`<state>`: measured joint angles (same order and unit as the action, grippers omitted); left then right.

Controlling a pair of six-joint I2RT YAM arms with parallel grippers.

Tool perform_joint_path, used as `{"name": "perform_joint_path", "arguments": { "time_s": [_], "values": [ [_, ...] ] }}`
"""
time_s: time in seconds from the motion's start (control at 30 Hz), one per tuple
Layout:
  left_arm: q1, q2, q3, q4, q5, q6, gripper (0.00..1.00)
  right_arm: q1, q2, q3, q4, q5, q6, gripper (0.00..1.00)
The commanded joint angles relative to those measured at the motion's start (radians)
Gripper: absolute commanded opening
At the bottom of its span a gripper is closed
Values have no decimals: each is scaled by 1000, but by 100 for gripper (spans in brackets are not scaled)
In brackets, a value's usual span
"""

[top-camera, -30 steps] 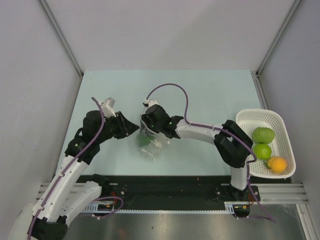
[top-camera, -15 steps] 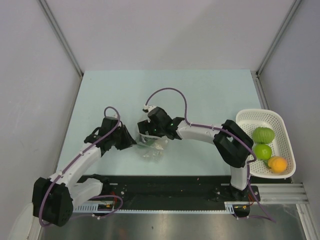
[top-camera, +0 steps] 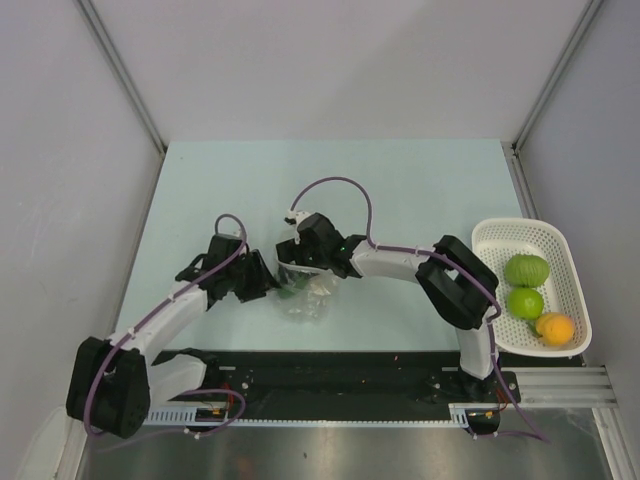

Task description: Open the zip-top bag and remove the fake food

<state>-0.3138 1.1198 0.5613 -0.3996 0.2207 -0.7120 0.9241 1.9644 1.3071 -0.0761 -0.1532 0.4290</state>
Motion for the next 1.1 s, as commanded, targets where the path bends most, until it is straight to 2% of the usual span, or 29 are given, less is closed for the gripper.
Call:
{"name": "perform_joint_path", "arguments": {
  "time_s": [0.0, 0.13, 0.23, 0.33, 0.4, 0.57, 0.63, 0.77, 0.87, 0.9, 0.97, 1.03, 1.07],
  "values": [
    [-2, -131, 28, -65, 11, 28, 58, 4, 33, -3, 30, -30, -7, 76],
    [4, -236, 14, -110, 14, 0, 61, 1, 41, -6, 25, -48, -18, 63],
    [15, -246, -23, -73, 45, -6, 64, -5, 24, -8, 19, -49, -13, 60],
    [32, -190, -46, -21, 121, -14, 63, -19, -4, -19, 18, -78, 7, 59],
    [32, -135, -54, 2, 135, -18, 62, -30, -15, -22, 9, -103, 7, 61],
    [33, -104, -72, 51, 94, -15, 63, -48, -76, -26, -8, -155, 37, 75],
    [39, -71, -92, 89, 126, -32, 63, -48, -87, -28, -11, -166, 40, 78],
    [38, 6, -87, 158, 155, -20, 59, -51, -104, -29, -45, -163, 34, 82],
    [47, 40, -87, 188, 180, -3, 37, -56, -107, -34, -67, -163, 27, 84],
    [50, 43, -87, 188, 186, -1, 21, -62, -108, -37, -68, -163, 24, 84],
    [53, 31, -89, 179, 186, 5, 7, -68, -110, -46, -65, -157, 17, 83],
    [56, -10, -89, 156, 169, 20, 0, -86, -108, -52, -57, -169, 16, 82],
    [59, -30, -92, 137, 152, 26, 0, -93, -107, -60, -51, -178, 17, 82]
  ]
}}
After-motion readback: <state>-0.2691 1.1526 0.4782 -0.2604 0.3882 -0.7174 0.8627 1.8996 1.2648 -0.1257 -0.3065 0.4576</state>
